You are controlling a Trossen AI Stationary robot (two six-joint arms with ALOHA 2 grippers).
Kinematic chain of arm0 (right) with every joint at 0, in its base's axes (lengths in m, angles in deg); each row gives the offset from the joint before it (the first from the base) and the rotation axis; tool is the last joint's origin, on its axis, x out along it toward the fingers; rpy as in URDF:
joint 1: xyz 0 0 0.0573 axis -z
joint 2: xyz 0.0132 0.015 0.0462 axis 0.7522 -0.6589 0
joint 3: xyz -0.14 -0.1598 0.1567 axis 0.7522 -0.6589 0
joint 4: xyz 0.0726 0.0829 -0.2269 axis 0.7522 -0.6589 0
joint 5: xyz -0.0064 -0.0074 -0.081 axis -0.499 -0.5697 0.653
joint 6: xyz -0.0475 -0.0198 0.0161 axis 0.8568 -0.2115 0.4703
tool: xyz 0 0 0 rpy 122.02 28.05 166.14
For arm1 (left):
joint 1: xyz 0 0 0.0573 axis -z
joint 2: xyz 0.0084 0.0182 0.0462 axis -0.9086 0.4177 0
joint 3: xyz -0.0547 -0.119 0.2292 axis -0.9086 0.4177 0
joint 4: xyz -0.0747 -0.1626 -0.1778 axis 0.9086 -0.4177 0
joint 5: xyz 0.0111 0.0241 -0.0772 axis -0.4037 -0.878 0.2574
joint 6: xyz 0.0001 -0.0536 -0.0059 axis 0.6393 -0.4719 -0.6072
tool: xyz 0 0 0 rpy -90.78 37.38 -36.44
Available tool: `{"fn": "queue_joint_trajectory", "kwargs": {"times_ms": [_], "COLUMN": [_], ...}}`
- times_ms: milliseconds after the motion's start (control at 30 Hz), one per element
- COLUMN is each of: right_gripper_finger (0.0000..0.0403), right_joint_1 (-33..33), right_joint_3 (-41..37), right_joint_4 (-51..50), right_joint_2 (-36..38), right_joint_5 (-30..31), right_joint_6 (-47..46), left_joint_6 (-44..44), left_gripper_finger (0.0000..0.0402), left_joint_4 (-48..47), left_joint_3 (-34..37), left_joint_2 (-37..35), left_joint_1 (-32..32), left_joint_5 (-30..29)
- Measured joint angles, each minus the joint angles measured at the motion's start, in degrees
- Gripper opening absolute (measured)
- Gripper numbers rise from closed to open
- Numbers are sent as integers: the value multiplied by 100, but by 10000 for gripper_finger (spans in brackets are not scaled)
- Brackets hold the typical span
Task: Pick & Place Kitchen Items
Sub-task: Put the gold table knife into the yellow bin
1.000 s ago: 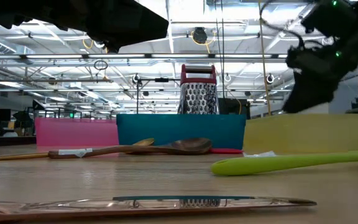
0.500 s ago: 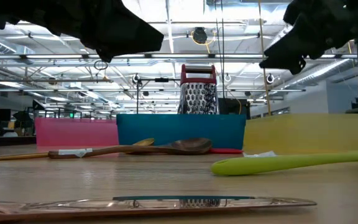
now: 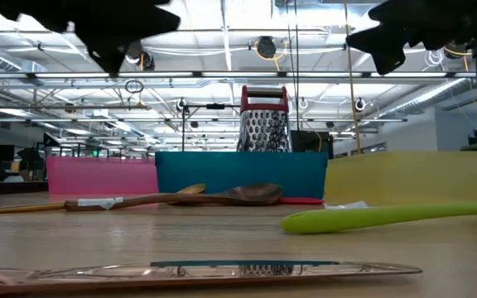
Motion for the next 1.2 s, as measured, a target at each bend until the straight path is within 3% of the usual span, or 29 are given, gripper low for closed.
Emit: {"fn": "queue_joint_trajectory", "kwargs": {"times_ms": [200,400,533,700,1200], "right_gripper_finger": [210,210,210,210,210], "right_joint_1": [-132,-153,-152,-152,-152], "right_joint_3": [-1,-2,-2,-2,-2], "right_joint_4": [397,596,655,666,656], "right_joint_2": [-382,-594,-644,-641,-641], "right_joint_5": [0,2,2,2,9], "right_joint_6": [54,68,72,36,-86], "left_joint_6": [-252,-405,-659,-989,-1746], "left_gripper_finger": [133,133,133,133,133], "left_joint_4": [-37,-653,-1232,-1293,-1315], "left_joint_3": [-184,-1004,-1492,-1756,-1853], "left_joint_2": [312,1106,1453,1786,2718], "left_joint_1": [498,986,1273,1514,1932], "left_joint_5": [-298,-580,-1058,-1552,-1584]}}
